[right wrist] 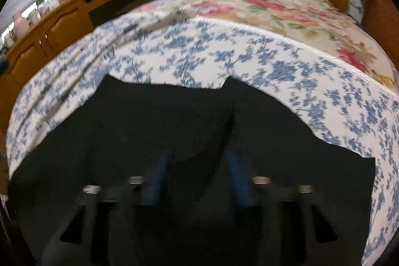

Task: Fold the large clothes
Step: 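Carry the held hem with both grippers toward the collar, folding the coat, then lower the hem onto the coat and open both grippers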

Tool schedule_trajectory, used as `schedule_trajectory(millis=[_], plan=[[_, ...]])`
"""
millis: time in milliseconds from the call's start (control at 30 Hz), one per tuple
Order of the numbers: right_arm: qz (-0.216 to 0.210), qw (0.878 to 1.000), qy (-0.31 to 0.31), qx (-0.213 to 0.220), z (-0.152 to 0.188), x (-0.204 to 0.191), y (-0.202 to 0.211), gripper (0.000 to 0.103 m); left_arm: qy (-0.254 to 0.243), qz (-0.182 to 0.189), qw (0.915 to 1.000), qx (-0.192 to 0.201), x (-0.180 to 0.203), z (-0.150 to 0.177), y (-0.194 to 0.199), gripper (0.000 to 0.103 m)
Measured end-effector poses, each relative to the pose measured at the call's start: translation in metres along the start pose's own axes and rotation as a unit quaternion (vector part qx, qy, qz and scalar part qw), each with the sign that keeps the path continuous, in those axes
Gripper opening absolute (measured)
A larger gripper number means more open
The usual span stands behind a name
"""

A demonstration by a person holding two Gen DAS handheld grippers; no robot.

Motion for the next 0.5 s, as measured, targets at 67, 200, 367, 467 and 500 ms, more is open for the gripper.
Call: schedule_trajectory(millis=[67,200,367,467,500], plan=[[0.014,1.0,0.013,0.004,-0.003,0.0,-0.009,0.007,0.004,-0.003,1.0,0.004,-0.002,0.0,0.002,0.08],[0.05,0.998,0.005,0.035,-0.017,0.012,-0.01,0.005,0.008,0.002,1.0,0.005,-0.001,0.001,0.001,0.08],[0.055,0.997,-0.026,0.054,-0.033,0.033,0.013,0.039,0.0,0.01,0.9999,0.003,0.008,0.002,-0.002,0.08],[0.078,0.994,-0.024,0.075,-0.036,0.053,0.04,0.057,-0.005,0.016,0.9999,0.002,0.015,0.003,-0.003,0.08],[0.09,0.993,-0.024,0.075,-0.034,0.063,0.047,0.057,-0.008,0.018,0.9998,0.002,0.017,0.003,-0.003,0.08]])
Point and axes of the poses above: each gripper's, at about its wrist camera, not at the fingertips, and y roughly against the way its jaws point, x to its right, z to its underside, the point moved 4 cm from there along -y, roughly the way its jaws point, and after that the axes turned 13 degrees about x, right-handed, at the moved point
